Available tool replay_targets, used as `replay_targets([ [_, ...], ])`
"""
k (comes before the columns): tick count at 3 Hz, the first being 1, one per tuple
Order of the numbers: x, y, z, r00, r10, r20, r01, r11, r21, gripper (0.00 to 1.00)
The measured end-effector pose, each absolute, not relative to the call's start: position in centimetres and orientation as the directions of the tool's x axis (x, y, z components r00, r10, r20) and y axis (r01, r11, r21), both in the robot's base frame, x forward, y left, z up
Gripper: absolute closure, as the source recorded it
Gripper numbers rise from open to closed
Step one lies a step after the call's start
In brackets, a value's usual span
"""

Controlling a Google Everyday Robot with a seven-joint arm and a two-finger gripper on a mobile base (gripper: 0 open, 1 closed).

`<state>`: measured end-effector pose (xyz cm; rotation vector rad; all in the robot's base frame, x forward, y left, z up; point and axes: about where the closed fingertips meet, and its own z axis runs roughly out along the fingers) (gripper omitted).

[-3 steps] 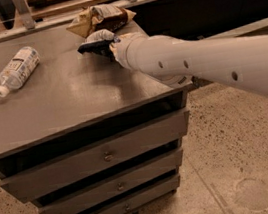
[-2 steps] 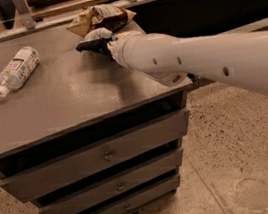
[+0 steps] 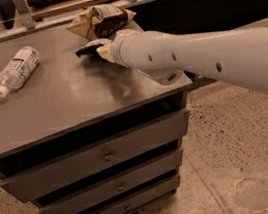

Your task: Move blue chip bag near brown chip bag

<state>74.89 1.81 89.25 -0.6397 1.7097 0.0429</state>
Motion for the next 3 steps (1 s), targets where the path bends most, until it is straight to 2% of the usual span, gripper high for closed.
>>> replay_targets([
  [1,74.6,1.8,89.4,-0.098,-0.391,-0.915,-0.440,0.842,-0.313,0.00],
  [3,70.8,-5.1,91.4,-0.096,-0.436,-0.895,-0.407,0.837,-0.365,0.00],
])
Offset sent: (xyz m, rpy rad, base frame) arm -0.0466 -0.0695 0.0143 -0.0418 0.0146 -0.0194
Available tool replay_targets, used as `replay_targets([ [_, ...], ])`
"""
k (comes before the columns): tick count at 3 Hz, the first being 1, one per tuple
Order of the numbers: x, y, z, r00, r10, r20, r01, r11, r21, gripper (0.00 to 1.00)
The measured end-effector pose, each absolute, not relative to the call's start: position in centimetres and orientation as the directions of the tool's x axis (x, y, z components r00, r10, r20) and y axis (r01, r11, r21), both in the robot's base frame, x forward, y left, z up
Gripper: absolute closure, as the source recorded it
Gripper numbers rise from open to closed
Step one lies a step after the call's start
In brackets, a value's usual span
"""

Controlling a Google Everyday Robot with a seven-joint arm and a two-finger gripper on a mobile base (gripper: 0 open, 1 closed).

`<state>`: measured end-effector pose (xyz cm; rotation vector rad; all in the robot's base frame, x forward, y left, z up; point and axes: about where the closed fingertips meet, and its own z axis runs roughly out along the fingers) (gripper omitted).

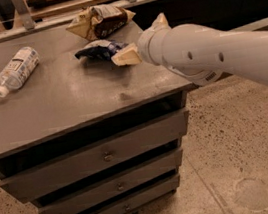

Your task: Move blue chip bag near brown chip bag

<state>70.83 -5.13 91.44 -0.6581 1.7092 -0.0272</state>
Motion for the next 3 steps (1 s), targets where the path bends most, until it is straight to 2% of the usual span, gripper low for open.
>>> replay_targets([
  [1,68.9,-10.2,91.9,-0.108,-0.471,-0.875,-0.363,0.838,-0.407,0.00],
  [2,68.3,-15.4,87.2,-0.212,-0.502,-0.839,-0.342,0.842,-0.417,0.00],
  [3,68.2,-17.1,87.5,-0.228,-0.488,-0.843,-0.314,0.856,-0.410,0.00],
])
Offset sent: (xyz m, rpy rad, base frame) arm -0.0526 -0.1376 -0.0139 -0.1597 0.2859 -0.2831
